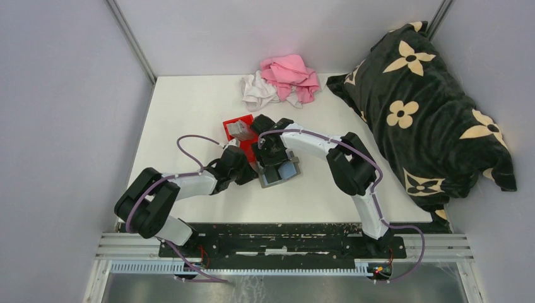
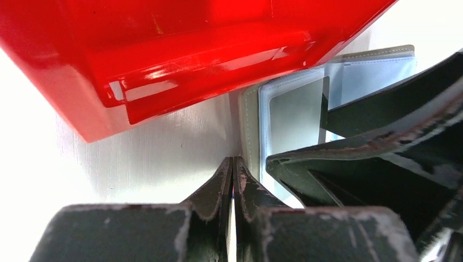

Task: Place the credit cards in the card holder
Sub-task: Insert the credit card into the card holder.

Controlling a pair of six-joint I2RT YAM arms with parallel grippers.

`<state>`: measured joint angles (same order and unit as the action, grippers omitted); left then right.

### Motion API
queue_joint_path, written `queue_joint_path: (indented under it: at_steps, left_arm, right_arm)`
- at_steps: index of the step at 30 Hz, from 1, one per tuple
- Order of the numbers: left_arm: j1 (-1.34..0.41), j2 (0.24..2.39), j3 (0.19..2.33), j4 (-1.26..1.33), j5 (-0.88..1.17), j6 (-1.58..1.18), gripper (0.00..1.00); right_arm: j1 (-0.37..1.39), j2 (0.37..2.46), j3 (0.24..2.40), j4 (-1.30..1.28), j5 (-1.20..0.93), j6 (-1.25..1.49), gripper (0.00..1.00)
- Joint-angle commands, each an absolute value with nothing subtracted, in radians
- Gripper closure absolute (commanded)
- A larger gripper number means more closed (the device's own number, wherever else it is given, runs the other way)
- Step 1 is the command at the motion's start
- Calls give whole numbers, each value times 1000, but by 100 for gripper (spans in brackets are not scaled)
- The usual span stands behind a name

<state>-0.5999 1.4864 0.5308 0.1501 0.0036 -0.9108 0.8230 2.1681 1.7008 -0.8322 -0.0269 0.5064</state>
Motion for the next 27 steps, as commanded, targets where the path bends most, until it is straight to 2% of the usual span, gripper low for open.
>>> queue_joint_path:
  at_steps: [1,11,27]
  left_arm:
    - [-606,1533,515,40,-26,-857,92]
    - [-605,1542,522,35,-26,-856,92]
    - [-607,1564,533,42,-18,-850,92]
  right_arm:
    - [810,2074,1680,-759,-38,510,32]
    - [790,2070,1660,-732,-105,522,42]
    - [790,2135,1634,-757,-193,530,43]
